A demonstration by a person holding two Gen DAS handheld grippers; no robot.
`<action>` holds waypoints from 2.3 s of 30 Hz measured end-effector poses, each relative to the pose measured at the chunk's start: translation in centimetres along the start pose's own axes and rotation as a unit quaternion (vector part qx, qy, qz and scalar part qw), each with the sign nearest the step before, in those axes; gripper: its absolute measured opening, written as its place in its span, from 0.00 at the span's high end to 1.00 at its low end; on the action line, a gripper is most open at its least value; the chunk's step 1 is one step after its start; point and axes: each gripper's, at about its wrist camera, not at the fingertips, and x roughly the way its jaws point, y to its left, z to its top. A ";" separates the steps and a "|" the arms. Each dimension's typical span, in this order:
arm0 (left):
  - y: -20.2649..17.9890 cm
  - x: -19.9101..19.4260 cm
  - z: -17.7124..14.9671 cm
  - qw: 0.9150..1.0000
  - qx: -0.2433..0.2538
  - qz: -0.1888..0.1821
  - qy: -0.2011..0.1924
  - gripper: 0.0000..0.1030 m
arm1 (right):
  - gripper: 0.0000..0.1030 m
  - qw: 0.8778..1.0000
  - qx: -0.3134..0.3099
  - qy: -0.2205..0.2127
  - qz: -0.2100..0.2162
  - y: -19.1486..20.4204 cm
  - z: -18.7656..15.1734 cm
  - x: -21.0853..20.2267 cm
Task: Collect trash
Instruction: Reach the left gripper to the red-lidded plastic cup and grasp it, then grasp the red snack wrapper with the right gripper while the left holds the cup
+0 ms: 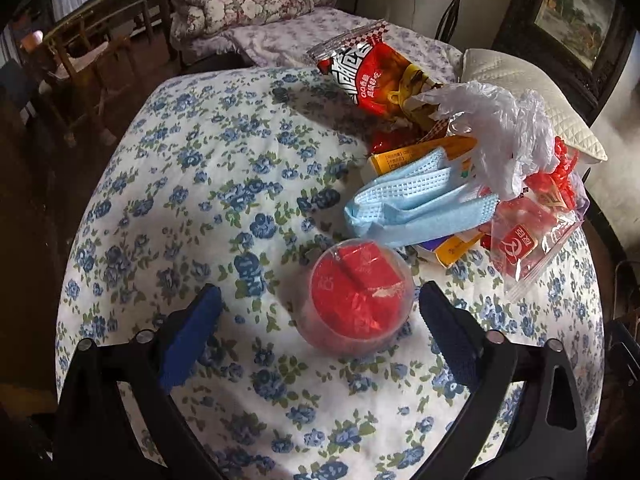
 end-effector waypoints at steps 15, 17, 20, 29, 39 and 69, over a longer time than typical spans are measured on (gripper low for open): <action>-1.4 -7.1 -1.6 0.997 0.002 -0.061 -0.050 0.47 | 0.06 1.000 -0.016 0.014 -0.013 0.2 -0.5 0.9; -2.0 -8.1 -1.7 0.995 0.008 -0.072 -0.062 0.47 | 0.06 0.999 -0.023 0.017 -0.013 0.5 -0.6 1.2; -3.0 -8.7 -1.5 0.994 0.022 -0.074 -0.070 0.47 | 0.06 0.999 -0.033 0.024 -0.006 1.3 -1.0 1.6; -2.3 -7.8 -0.9 0.995 0.004 -0.089 -0.054 0.47 | 0.06 0.995 -0.087 0.031 -0.024 5.4 -0.4 3.2; -1.3 -6.3 -0.3 0.996 -0.026 -0.086 -0.027 0.47 | 0.06 0.984 -0.161 0.056 -0.045 9.6 2.3 7.5; -3.8 -5.9 -1.6 0.997 0.019 -0.072 -0.019 0.47 | 0.52 0.992 -0.109 0.035 -0.048 7.0 -2.5 1.4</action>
